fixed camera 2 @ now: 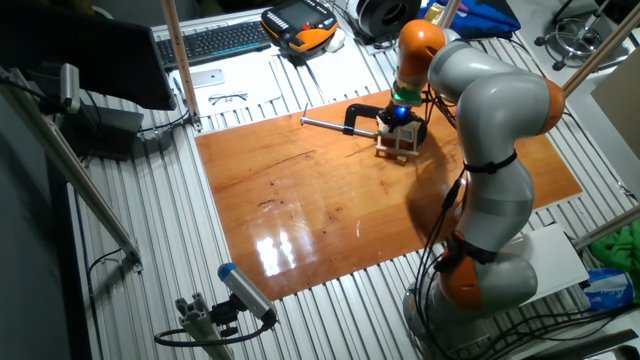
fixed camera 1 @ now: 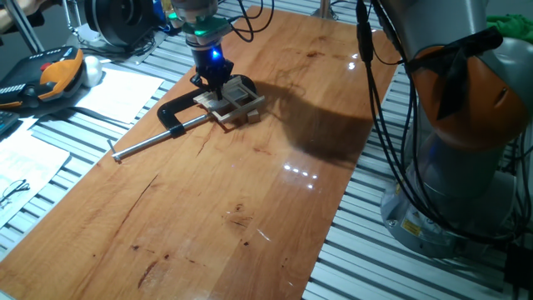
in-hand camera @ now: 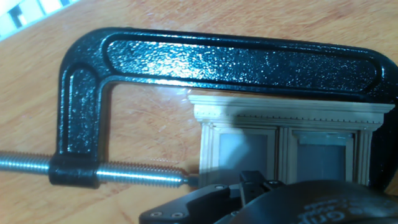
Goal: Close a sliding window
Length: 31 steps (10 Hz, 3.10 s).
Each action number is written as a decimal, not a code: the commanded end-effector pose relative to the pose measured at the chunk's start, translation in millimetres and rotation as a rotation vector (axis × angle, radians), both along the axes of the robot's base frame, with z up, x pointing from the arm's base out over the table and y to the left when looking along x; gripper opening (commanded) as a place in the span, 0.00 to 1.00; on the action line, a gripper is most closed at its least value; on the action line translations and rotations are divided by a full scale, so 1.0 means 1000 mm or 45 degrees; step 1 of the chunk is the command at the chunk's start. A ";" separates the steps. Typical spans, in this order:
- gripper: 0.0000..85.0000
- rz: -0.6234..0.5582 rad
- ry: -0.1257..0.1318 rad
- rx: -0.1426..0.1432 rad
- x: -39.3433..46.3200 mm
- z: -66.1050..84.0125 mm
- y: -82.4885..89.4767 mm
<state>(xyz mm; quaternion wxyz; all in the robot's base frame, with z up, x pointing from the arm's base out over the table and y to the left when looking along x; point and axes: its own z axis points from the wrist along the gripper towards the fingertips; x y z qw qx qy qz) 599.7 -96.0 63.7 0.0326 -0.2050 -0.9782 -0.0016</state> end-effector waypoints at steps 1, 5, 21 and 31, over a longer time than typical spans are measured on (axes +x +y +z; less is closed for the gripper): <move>0.00 -0.004 -0.001 0.000 0.0003 -0.002 0.000; 0.00 -0.002 -0.001 0.002 0.0029 -0.007 0.001; 0.00 -0.002 -0.001 -0.006 0.0054 -0.013 0.002; 0.00 0.002 -0.007 -0.011 0.0039 -0.016 0.003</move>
